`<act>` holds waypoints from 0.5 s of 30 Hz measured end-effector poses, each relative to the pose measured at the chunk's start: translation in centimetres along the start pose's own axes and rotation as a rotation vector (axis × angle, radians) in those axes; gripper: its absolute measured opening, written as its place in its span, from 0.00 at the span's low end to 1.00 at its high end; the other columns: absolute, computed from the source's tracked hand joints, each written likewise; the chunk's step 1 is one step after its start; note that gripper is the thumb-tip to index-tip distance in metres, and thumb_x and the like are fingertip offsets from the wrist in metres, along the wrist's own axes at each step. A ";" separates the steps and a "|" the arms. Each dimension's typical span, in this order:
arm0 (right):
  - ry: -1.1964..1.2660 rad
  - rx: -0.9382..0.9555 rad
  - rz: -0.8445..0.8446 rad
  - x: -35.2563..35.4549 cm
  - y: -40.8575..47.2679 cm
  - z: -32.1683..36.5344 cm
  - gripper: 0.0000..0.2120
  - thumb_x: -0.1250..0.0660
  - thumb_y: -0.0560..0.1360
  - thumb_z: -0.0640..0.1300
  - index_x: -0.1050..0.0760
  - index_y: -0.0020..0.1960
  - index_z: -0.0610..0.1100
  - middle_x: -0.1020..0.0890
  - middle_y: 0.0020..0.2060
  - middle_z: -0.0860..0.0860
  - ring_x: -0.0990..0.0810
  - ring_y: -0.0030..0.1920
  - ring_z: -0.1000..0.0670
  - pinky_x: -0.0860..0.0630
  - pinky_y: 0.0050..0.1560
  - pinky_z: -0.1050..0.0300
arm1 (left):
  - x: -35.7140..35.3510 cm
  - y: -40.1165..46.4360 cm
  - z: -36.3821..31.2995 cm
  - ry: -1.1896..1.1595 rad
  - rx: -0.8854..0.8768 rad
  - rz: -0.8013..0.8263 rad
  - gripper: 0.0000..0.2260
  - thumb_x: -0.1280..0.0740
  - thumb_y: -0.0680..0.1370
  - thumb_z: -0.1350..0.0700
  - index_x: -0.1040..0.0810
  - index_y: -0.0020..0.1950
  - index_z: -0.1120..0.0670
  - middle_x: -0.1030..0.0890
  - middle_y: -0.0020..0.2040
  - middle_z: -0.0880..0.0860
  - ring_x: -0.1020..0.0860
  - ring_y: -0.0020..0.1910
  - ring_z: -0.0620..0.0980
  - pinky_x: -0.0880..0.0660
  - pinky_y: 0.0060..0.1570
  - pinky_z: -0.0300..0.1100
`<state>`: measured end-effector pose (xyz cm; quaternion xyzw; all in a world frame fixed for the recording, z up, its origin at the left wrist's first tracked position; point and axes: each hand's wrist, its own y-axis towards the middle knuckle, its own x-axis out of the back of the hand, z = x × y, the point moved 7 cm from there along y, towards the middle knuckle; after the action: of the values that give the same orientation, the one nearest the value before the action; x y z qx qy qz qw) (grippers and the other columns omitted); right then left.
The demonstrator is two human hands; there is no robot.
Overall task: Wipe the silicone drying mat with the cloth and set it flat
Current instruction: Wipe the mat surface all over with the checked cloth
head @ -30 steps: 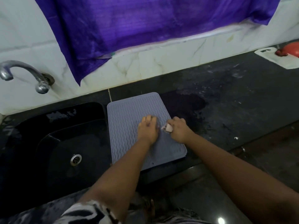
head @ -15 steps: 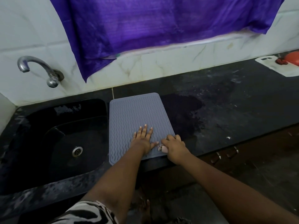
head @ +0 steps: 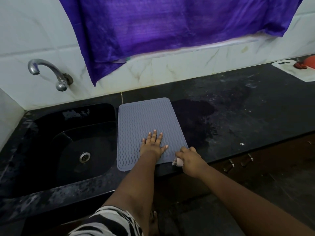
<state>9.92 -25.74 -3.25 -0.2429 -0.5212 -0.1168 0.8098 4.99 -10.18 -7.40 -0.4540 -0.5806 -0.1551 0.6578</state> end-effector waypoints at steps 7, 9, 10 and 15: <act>0.164 0.007 0.088 2.1 -0.5 -0.9 0.12 0.33 0.72 0.38 0.26 0.54 0.47 0.25 0.50 0.48 0.25 0.54 0.46 0.28 0.56 0.57 | -0.5 0.2 0.0 -0.056 0.036 -0.050 0.32 0.54 0.80 0.36 0.67 0.77 0.44 0.69 0.77 0.50 0.65 0.77 0.53 0.64 0.74 0.56; 0.233 -0.033 0.076 3.3 -0.5 -1.5 0.16 0.33 0.71 0.36 0.34 0.53 0.49 0.26 0.47 0.47 0.24 0.49 0.47 0.26 0.44 0.60 | -0.5 0.4 -0.2 -0.085 0.048 -0.066 0.32 0.54 0.80 0.35 0.67 0.77 0.44 0.69 0.77 0.50 0.66 0.77 0.53 0.65 0.73 0.56; 0.259 -0.060 0.070 4.0 -0.5 -1.9 0.20 0.31 0.69 0.36 0.39 0.53 0.48 0.26 0.45 0.47 0.24 0.46 0.48 0.28 0.38 0.61 | -0.5 0.6 -0.3 -0.091 0.049 -0.067 0.32 0.54 0.80 0.35 0.66 0.77 0.44 0.69 0.77 0.50 0.66 0.77 0.54 0.65 0.73 0.56; 0.268 -0.165 0.015 7.0 0.4 -3.3 0.20 0.24 0.64 0.42 0.32 0.47 0.47 0.26 0.46 0.49 0.28 0.44 0.51 0.34 0.32 0.64 | 0.2 1.5 -0.8 -0.105 0.026 -0.049 0.33 0.54 0.79 0.34 0.67 0.77 0.45 0.69 0.77 0.51 0.66 0.77 0.55 0.65 0.73 0.58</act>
<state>15.67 -26.62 1.82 -0.2948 -0.3954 -0.1846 0.8501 6.63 -9.89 -7.73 -0.4385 -0.6274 -0.1393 0.6282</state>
